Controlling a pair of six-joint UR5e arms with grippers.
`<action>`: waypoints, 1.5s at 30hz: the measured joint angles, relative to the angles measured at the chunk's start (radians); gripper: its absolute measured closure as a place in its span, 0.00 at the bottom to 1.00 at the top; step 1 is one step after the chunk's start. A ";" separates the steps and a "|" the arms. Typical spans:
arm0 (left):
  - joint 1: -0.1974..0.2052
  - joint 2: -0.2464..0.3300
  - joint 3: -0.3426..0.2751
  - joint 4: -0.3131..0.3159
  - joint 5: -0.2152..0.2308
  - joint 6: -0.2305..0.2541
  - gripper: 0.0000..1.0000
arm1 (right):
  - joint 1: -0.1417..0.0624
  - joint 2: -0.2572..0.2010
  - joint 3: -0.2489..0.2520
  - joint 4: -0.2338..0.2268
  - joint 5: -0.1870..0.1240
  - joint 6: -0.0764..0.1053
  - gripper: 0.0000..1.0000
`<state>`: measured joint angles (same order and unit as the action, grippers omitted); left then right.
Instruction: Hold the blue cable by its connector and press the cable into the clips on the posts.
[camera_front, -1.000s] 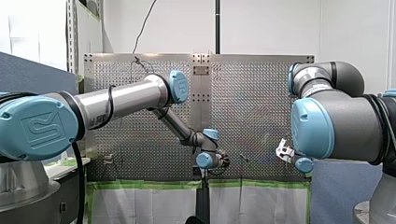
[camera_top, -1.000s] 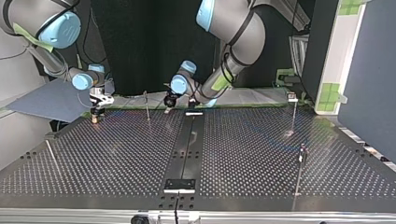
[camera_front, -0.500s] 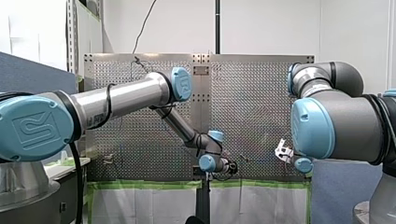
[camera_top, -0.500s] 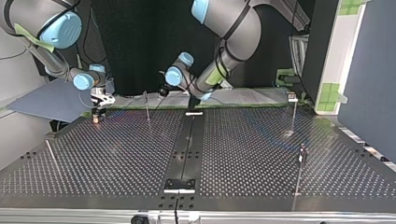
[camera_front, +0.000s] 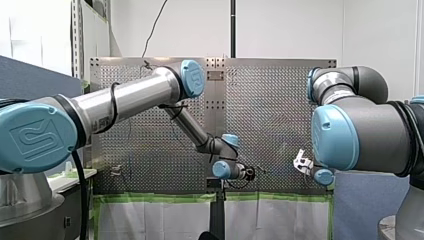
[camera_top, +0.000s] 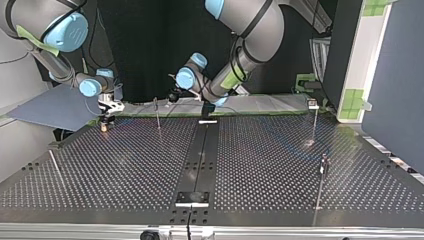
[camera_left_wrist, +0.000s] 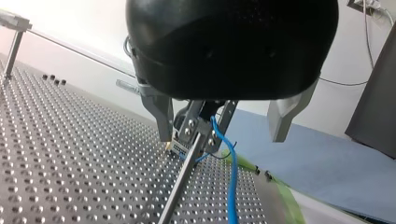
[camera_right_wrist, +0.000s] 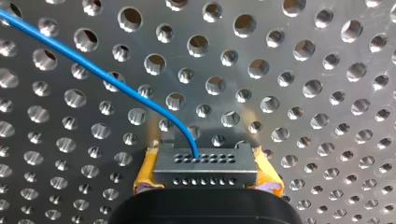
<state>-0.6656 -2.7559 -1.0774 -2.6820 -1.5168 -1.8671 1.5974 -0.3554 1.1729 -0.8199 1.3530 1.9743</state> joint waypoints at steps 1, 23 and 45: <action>-0.004 0.001 -0.001 0.001 0.002 0.004 0.00 | 0.000 0.000 0.000 0.000 0.000 0.000 1.00; -0.045 0.002 -0.002 0.010 0.018 -0.007 0.00 | 0.003 0.001 0.000 0.002 0.000 0.000 1.00; -0.047 0.002 -0.002 0.016 0.011 0.000 0.00 | 0.005 0.004 0.000 0.002 0.000 0.000 1.00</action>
<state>-0.7122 -2.7540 -1.0796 -2.6663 -1.5054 -1.8668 1.6022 -0.3516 1.1729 -0.8178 1.3531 1.9745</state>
